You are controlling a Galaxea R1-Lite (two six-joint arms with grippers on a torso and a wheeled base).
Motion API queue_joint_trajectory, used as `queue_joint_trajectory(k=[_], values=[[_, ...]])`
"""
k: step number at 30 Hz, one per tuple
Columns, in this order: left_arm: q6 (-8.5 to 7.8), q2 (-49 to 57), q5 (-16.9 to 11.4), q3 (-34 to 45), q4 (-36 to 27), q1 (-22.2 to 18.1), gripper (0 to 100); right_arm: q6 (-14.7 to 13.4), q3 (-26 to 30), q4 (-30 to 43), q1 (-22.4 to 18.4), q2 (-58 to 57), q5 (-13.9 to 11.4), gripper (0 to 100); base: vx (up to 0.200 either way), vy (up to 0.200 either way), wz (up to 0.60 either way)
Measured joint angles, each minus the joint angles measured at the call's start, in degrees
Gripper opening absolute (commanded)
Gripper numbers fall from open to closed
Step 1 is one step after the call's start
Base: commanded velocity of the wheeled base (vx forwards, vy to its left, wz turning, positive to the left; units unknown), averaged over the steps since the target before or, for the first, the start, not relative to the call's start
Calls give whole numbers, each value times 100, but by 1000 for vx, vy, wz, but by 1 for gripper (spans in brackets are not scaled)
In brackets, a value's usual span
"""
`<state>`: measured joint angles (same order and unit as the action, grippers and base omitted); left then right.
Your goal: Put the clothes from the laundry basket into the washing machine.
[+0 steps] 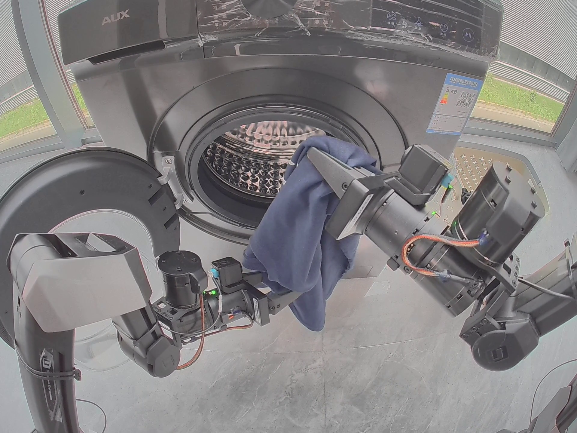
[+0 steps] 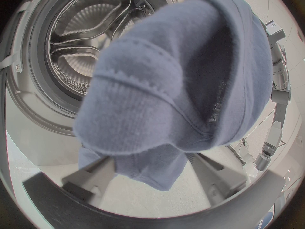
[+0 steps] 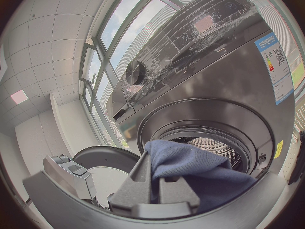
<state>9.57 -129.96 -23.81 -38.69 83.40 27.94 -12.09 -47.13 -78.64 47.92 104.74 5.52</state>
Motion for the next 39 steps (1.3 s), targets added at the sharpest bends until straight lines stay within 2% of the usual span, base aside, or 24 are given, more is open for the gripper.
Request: queue_joint_trajectory(k=[16,22,25,31,38,39], values=[[-5,-9,33,199,484,4,0,27,74,1,-115,2,5,0,0,0,0],[-54,480,30,711,503,17,0,41,223,44,-539,-6,17,0,0,0,0],[-51,775,79,914,507,0,0,39,405,34,-749,-17,17,0,0,0,0],[33,1440,411,1169,507,-208,0,9,1093,-76,-975,-28,-22,0,0,0,0],[191,2081,468,1296,507,-322,0,0,1449,-130,-1028,44,-41,0,0,0,0],[208,2178,466,1295,507,-322,0,0,1486,-130,-1033,74,-41,100,0,0,0]])
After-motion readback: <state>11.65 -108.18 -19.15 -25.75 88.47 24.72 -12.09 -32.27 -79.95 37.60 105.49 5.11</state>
